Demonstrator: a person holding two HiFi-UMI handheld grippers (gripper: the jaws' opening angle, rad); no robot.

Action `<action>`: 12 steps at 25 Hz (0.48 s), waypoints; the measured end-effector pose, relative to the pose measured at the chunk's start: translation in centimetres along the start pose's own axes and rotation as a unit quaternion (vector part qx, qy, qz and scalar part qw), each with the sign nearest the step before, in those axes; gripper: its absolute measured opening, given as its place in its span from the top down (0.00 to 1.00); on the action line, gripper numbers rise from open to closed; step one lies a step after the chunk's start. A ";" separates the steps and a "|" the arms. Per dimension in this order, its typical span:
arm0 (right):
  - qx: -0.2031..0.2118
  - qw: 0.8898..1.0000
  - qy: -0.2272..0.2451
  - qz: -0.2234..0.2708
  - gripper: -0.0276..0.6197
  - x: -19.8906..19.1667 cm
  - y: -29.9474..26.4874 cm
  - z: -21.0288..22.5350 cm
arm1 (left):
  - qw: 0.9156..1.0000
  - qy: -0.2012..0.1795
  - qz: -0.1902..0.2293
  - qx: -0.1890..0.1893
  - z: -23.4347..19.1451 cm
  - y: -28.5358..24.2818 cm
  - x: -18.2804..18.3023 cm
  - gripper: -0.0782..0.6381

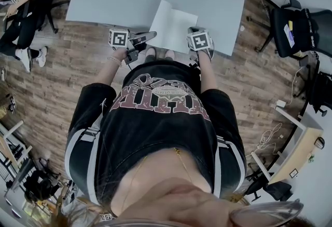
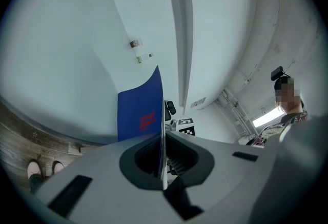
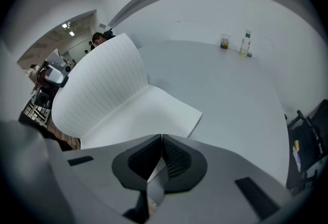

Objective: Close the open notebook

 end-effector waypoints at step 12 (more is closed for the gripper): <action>0.004 1.000 0.003 0.002 0.93 0.0 0.2 -0.4 | 1.000 -0.002 -0.014 -0.016 0.6 -1.5 -0.5 0.82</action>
Point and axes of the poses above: the fingertips, and each gripper's own axes: y backward along the fingers, z to its right, x out of its top, the point moved 2 cm from there along y, backward along the fingers, and after that the axes turned 6 degrees about -z, right-handed, at the moved point
